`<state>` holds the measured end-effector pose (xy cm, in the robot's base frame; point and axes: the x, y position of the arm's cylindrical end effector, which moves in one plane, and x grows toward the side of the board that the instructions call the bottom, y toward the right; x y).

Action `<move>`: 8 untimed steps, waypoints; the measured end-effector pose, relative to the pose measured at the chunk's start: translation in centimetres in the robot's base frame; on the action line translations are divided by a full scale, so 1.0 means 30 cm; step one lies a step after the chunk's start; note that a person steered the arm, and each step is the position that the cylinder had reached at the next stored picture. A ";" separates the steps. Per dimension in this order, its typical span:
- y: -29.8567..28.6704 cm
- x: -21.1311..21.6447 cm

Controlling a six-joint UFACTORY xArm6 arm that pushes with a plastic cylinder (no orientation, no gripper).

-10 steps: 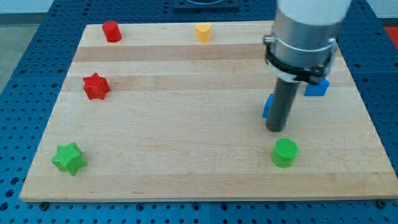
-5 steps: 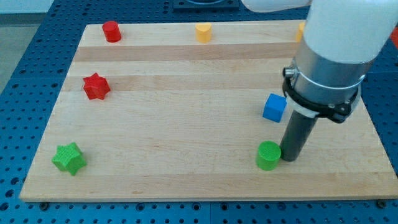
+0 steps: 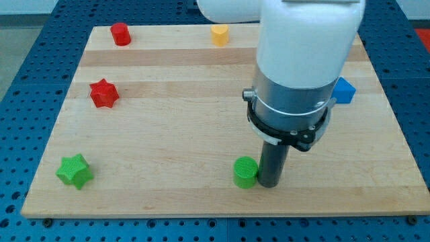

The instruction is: Slide the green circle to the right parallel to the green star

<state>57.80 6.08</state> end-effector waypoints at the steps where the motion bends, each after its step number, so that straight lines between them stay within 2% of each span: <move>1: -0.031 0.000; 6: -0.064 -0.006; 7: 0.023 -0.088; 8: 0.021 -0.170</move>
